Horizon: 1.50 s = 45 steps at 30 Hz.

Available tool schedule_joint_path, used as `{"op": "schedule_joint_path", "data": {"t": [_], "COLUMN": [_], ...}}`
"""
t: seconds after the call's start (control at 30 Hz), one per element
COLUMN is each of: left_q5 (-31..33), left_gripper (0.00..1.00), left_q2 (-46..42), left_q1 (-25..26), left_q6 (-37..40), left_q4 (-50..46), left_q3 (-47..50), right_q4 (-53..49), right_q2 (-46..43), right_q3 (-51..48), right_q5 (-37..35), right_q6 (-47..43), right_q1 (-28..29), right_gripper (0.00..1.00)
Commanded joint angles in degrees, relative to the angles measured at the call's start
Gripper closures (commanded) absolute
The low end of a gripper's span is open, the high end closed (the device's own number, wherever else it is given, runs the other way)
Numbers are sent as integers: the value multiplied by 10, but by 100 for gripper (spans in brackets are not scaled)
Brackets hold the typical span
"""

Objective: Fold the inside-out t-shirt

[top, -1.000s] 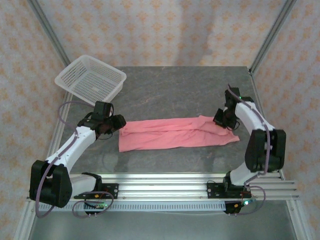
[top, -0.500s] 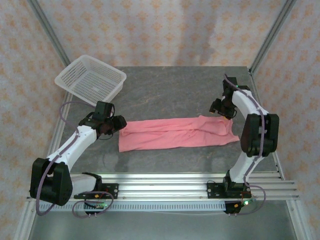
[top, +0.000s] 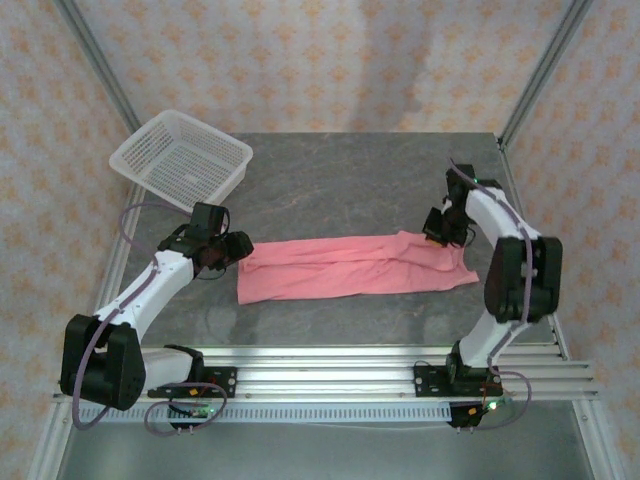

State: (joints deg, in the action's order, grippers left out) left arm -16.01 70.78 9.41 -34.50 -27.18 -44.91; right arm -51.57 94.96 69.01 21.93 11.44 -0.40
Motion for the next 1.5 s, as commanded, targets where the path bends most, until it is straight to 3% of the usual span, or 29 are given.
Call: {"op": "schedule_joint_path", "data": {"t": [0.0, 0.17, 0.2, 0.27, 0.3, 0.37, 0.43, 0.47, 0.53, 0.67, 0.93, 1.07, 1.23, 1.37, 1.47], "left_q5": [18, 18, 16, 7, 8, 5, 8, 9, 22, 49, 66, 49, 19, -2, -24], "left_gripper": [51, 52, 52, 51, 51, 68, 98, 100, 100, 100, 100, 100, 100, 100, 100], "left_q2": [-14, -15, -14, -13, -13, -8, 11, 35, 85, 178, 404, 541, 715, 851, 949], "left_q1": [6, 8, 9, 21, 36, 70, 111, 130, 162, 183, 183, 179, 180, 180, 182], "left_q6": [-4, -12, -12, -12, -18, -42, -79, -97, -110, -160, -241, -246, -241, -252, -281], "left_q4": [-10, -4, -4, -1, -2, 12, 29, 37, 37, 49, 85, 58, 7, -29, -35], "left_q3": [9, 16, 14, 6, -1, -10, -18, -25, -50, -98, -215, -366, -644, -905, -1086], "right_q4": [-17, -9, -5, -3, -3, 4, 6, 9, 17, 63, 65, 71, 53, 52, 29], "right_q2": [-99, -207, -220, -225, -222, -201, -163, -138, -91, -15, 100, 74, -42, -127, -128], "right_q3": [-115, -230, -230, -210, -191, -156, -119, -103, -79, -63, -40, -87, -206, -288, -272], "right_q5": [20, 9, 8, -1, -13, -52, -121, -144, -150, -108, -73, -56, -46, 28, 53], "right_q6": [65, 136, 137, 138, 138, 135, 138, 139, 147, 161, 167, 228, 334, 382, 336], "right_q1": [16, 28, 28, 28, 28, 28, 25, 19, -4, -51, -56, -52, 4, 123, 199], "right_gripper": [100, 100, 95, 75, 69, 66, 72, 84, 100, 100, 100, 100, 100, 100, 100]}}
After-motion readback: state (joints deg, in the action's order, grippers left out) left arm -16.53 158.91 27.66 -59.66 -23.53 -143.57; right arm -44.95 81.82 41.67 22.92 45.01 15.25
